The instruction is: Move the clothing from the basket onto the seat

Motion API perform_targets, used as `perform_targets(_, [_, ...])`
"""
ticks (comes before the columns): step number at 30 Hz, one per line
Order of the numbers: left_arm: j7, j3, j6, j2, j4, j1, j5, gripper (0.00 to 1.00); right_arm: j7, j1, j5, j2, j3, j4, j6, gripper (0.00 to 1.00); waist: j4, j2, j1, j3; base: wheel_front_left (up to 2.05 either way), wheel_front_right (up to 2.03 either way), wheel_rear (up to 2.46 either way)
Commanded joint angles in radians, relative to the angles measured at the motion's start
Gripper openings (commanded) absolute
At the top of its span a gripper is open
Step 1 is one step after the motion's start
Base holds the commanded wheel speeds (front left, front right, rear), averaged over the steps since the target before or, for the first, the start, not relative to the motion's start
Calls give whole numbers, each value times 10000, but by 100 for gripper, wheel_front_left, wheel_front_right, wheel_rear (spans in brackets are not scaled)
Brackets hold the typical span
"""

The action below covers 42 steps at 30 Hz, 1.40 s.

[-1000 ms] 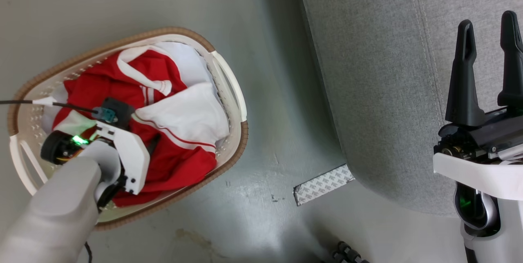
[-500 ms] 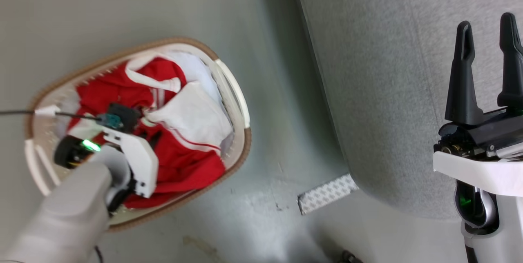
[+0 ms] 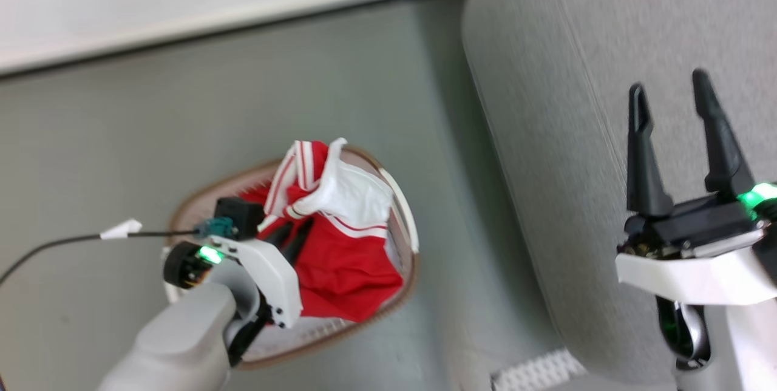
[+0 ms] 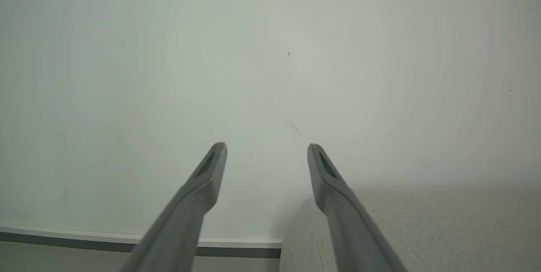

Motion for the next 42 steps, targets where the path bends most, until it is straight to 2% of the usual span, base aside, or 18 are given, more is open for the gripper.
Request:
perform_targets(1, [-164,-40,17,-29,-77,198,-92,0,8,206,-106,-16,15,101,-21,100,714,0,1,-1079,0,0,0])
perform_targets(8, [-460,248,17,-265,-753,556,-416,0,8,950,-146,-135,-59,529,-21,100,1287,0,1,-2535,0,0,0])
perform_targets(13, [-471,1127,59,-163,-1762,715,-262,0,8,1493,33,-231,53,717,-21,100,1570,0,1,-3312,0,0,0])
perform_targets(18, [-468,1938,323,-16,-3075,1007,153,0,8,1879,185,-338,265,903,-21,100,1723,0,1,-3930,0,0,0])
perform_targets(32, [-275,2574,1275,430,-6501,956,851,0,8,2370,439,-527,691,1106,-21,100,2100,0,1,-4604,0,0,0])
perform_targets(40, [-1,2523,1605,516,-7246,1133,823,0,8,2297,492,-643,1044,1150,-21,100,2175,0,1,-4657,0,0,0])
perform_targets(42, [16,2505,1644,547,-7301,1168,817,0,8,2305,907,-546,1152,1103,-21,100,2177,0,1,-4664,0,0,0])
